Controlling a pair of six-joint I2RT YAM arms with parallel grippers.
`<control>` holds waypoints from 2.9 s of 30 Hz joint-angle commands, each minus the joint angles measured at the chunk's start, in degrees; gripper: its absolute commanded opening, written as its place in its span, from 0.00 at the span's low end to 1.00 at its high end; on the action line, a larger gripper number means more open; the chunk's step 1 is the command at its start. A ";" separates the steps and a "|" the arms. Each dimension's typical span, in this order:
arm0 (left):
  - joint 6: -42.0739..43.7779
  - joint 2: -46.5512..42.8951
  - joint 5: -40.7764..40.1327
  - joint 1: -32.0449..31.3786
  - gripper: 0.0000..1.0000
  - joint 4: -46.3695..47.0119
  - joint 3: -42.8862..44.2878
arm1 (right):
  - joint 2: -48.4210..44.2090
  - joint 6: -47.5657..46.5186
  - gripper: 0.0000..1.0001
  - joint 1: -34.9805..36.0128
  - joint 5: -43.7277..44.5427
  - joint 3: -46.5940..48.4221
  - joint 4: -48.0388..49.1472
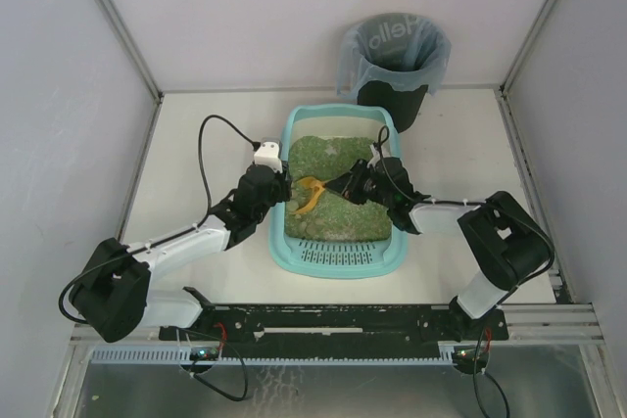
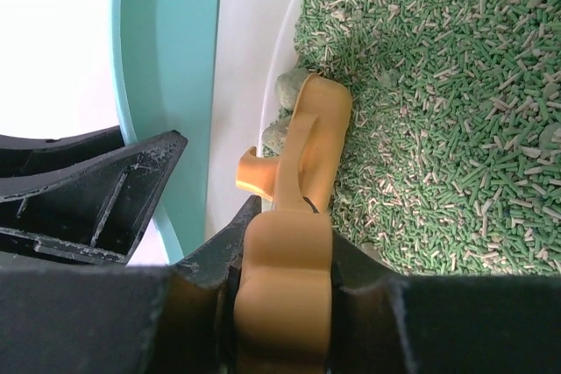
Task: Clean the litter box
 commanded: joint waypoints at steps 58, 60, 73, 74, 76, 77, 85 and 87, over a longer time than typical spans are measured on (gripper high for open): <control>-1.45 0.49 5.42 -0.92 0.40 2.27 3.55 | 1.04 -9.44 0.00 0.11 -6.84 7.71 -15.79; -1.43 0.37 5.46 -0.90 0.40 2.30 3.54 | 1.79 -5.65 0.00 -1.35 -8.71 6.57 -10.18; -1.24 0.26 4.94 -0.90 0.40 2.21 3.47 | -3.89 -0.72 0.00 -5.51 -7.30 0.12 -2.37; -1.25 0.27 4.98 -0.90 0.40 2.21 3.51 | -4.64 -1.06 0.00 -5.76 -7.04 -0.12 -2.78; -1.25 0.36 5.04 -0.90 0.40 2.24 3.53 | -6.04 -1.75 0.00 -6.20 -6.89 -0.44 -3.65; -1.23 0.36 5.04 -0.94 0.40 2.21 3.53 | -6.73 -2.14 0.00 -6.41 -6.87 -0.49 -4.09; -1.25 0.20 5.07 -0.90 0.40 2.21 3.52 | -9.00 -5.06 0.00 -6.82 -7.25 -0.73 -5.14; -1.24 0.14 5.09 -0.90 0.40 2.20 3.49 | -8.72 -5.38 0.00 -6.51 -7.17 -0.74 -5.16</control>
